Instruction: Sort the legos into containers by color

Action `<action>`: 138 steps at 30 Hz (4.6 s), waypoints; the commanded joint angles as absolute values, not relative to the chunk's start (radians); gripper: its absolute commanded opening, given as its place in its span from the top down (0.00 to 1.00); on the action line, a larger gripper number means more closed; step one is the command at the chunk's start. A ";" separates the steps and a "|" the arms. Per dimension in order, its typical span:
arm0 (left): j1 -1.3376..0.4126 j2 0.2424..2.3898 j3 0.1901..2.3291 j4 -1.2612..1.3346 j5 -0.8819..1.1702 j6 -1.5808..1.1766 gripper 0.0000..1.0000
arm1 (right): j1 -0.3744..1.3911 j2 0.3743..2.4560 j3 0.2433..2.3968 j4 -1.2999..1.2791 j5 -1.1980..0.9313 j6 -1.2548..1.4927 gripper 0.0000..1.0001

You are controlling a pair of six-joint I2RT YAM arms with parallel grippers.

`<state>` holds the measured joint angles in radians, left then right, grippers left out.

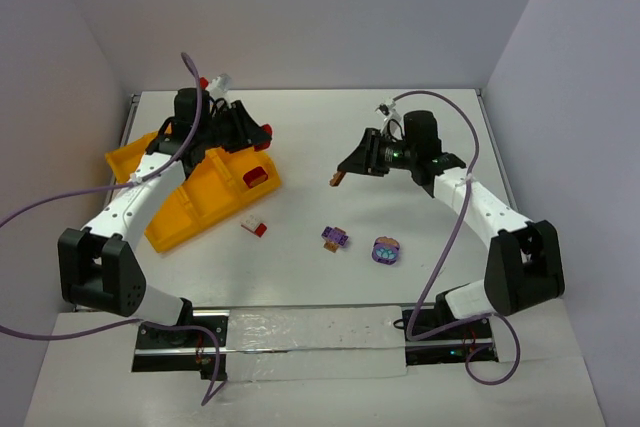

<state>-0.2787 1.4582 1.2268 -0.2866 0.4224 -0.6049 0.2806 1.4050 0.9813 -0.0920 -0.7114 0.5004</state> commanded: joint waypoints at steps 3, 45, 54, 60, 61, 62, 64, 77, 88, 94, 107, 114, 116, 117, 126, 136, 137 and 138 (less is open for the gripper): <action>-0.292 1.486 1.259 -0.457 -0.067 -0.591 1.00 | 0.275 1.309 0.995 -0.227 -0.604 0.393 1.00; -0.305 1.243 1.032 -0.132 0.920 -0.453 0.10 | 0.437 1.402 1.098 0.020 -0.950 0.531 1.00; -0.319 1.243 0.987 -0.041 1.077 -0.489 0.08 | 0.437 1.428 1.114 0.118 -1.033 0.628 1.00; -0.343 1.251 0.976 -0.009 1.120 -0.512 0.02 | 0.439 1.439 1.118 0.155 -1.034 0.663 1.00; -0.349 1.254 0.981 -0.009 1.116 -0.510 0.02 | 0.440 1.439 1.120 0.163 -1.037 0.671 1.00; -0.356 1.259 0.984 -0.009 1.112 -0.506 0.02 | 0.442 1.439 1.121 0.173 -1.037 0.677 1.00; -0.369 1.268 0.989 -0.009 1.113 -0.508 0.02 | 0.445 1.438 1.124 0.179 -1.038 0.683 1.00; -0.418 1.321 0.968 0.180 1.137 -0.640 0.06 | 0.464 1.450 1.145 0.223 -1.054 0.708 0.99; -0.436 1.354 0.966 0.271 1.160 -0.702 0.21 | 0.474 1.459 1.144 0.252 -1.062 0.726 0.99; -0.439 1.359 0.968 0.278 1.161 -0.703 0.33 | 0.474 1.462 1.154 0.253 -1.062 0.726 0.99; -0.439 1.357 0.979 0.221 1.136 -0.670 1.00 | 0.448 1.461 1.192 0.153 -1.002 0.674 0.36; -0.427 1.354 1.011 0.060 1.056 -0.595 1.00 | 0.312 1.384 1.205 -0.059 -0.761 0.603 0.11; -0.407 1.353 1.039 -0.055 0.945 -0.544 1.00 | 0.223 1.330 1.160 -0.054 -0.714 0.616 0.10; -0.393 1.351 1.052 -0.119 0.863 -0.531 1.00 | 0.183 1.298 1.141 -0.066 -0.685 0.616 0.10; -0.328 1.279 1.135 -0.519 0.149 -0.528 1.00 | 0.138 1.101 1.086 -0.345 -0.148 0.497 0.00; -0.301 1.302 1.098 -0.661 -0.397 -0.650 1.00 | 0.137 1.142 1.052 -0.362 -0.153 0.537 0.00; -0.301 1.328 1.111 -0.684 -0.413 -0.663 1.00 | 0.139 1.156 1.064 -0.377 -0.185 0.519 0.00; -0.301 1.350 1.120 -0.695 -0.423 -0.674 1.00 | 0.139 1.174 1.079 -0.408 -0.211 0.506 0.00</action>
<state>-0.3016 1.2930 1.0929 -0.6237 -0.2195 -0.6140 0.1331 1.1298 1.0431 -0.3659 -0.1692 0.5386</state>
